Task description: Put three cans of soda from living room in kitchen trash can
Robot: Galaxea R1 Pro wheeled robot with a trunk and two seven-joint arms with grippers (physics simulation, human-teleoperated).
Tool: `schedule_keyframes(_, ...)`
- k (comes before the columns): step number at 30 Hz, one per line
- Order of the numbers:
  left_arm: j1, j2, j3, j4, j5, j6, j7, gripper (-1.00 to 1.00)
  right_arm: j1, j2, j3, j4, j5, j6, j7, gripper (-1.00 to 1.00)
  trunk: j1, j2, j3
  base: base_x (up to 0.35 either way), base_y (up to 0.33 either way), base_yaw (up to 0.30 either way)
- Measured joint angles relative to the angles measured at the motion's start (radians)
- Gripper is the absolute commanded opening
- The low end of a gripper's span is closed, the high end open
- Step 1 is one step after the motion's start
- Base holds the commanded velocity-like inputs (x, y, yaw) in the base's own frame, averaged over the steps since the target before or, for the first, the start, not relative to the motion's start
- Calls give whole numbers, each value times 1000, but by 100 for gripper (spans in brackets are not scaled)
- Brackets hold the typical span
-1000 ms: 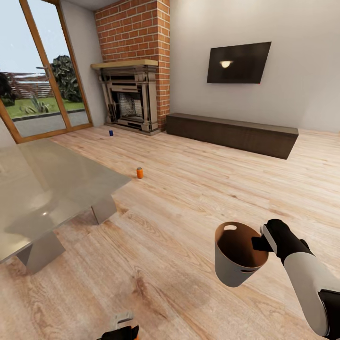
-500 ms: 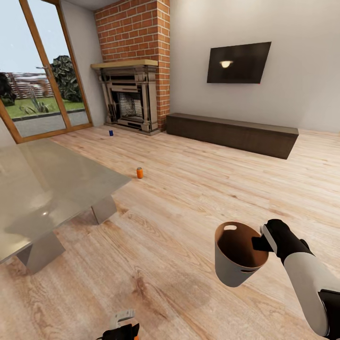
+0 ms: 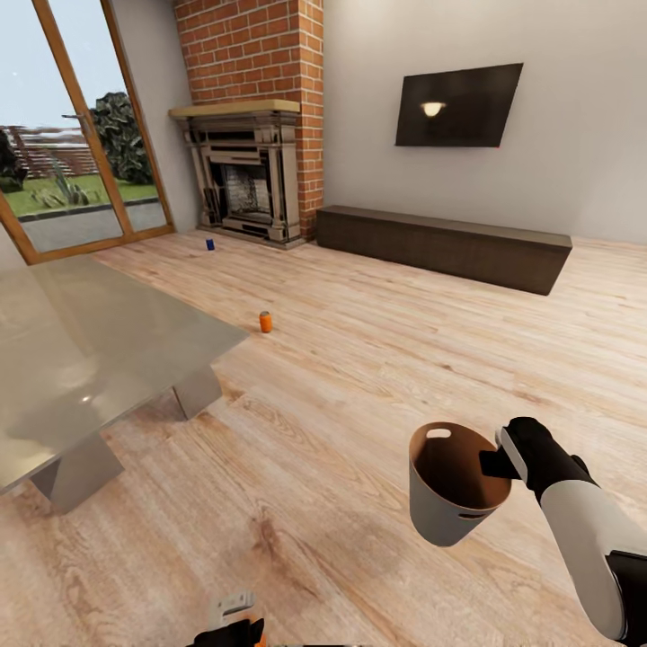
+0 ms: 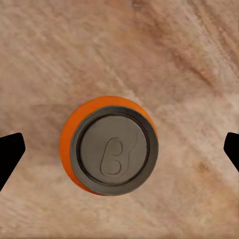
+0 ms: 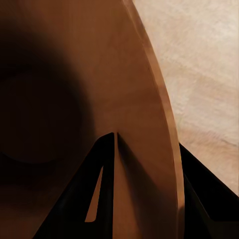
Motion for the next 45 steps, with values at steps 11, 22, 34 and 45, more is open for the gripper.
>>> schedule_keyframes(11, -1, 8, 2, -8, 1, 3, -1, 100, 0, 1, 0, 0, 0, 0, 0, -100, 2, -1, -19, 0, 0, 0)
schedule_keyframes(22, -3, 1, 1, -36, -2, 4, 4, 100, 0, 1, 0, 0, 1, -1, 0, -100, 3, -2, -27, 0, 0, 0)
schedule_keyframes(34, -3, 4, -3, -59, -4, 5, 5, 100, 0, 2, 0, 0, 0, -2, 0, -100, 6, -3, -54, 0, 0, 0)
schedule_keyframes(45, -3, 6, -5, -61, -4, 6, 4, 100, 0, 2, 0, 0, -1, -1, 0, -100, 11, -6, -97, 0, 0, 0)
